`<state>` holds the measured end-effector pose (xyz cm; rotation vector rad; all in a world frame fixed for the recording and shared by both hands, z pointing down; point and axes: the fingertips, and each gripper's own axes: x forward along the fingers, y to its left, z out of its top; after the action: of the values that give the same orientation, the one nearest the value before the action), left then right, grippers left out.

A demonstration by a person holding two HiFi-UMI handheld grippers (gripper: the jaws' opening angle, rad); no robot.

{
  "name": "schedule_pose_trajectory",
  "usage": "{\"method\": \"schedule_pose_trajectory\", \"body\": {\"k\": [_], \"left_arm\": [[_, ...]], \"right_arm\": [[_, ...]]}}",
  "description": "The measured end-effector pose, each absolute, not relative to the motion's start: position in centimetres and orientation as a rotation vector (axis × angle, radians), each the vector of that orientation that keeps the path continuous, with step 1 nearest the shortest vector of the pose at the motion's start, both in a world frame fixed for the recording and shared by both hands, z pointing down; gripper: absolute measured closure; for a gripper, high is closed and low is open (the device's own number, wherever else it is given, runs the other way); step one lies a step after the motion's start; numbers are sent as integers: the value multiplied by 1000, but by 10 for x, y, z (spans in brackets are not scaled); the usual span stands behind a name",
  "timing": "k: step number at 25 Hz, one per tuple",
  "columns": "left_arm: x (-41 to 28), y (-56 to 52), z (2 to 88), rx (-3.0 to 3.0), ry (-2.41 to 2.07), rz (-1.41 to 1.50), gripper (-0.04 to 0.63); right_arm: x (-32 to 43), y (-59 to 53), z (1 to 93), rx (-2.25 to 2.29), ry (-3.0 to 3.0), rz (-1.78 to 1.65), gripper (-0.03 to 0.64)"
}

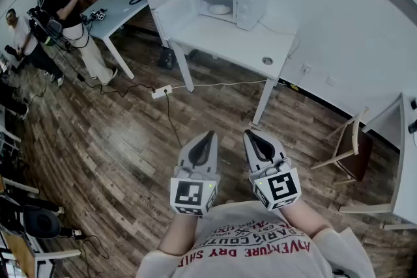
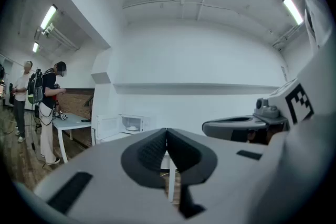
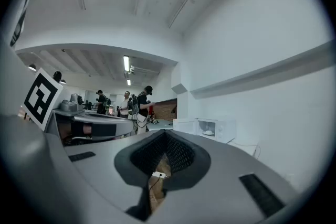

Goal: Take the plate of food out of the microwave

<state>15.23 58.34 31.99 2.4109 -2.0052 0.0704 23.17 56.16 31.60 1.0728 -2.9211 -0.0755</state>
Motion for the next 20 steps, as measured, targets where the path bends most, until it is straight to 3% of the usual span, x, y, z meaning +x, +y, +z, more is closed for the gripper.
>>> {"method": "schedule_pose_trajectory", "body": {"k": [20], "left_arm": [[117,573,337,2340,-1990,43,589]], "right_arm": [[197,546,344,1008,-2897,22,606]]}}
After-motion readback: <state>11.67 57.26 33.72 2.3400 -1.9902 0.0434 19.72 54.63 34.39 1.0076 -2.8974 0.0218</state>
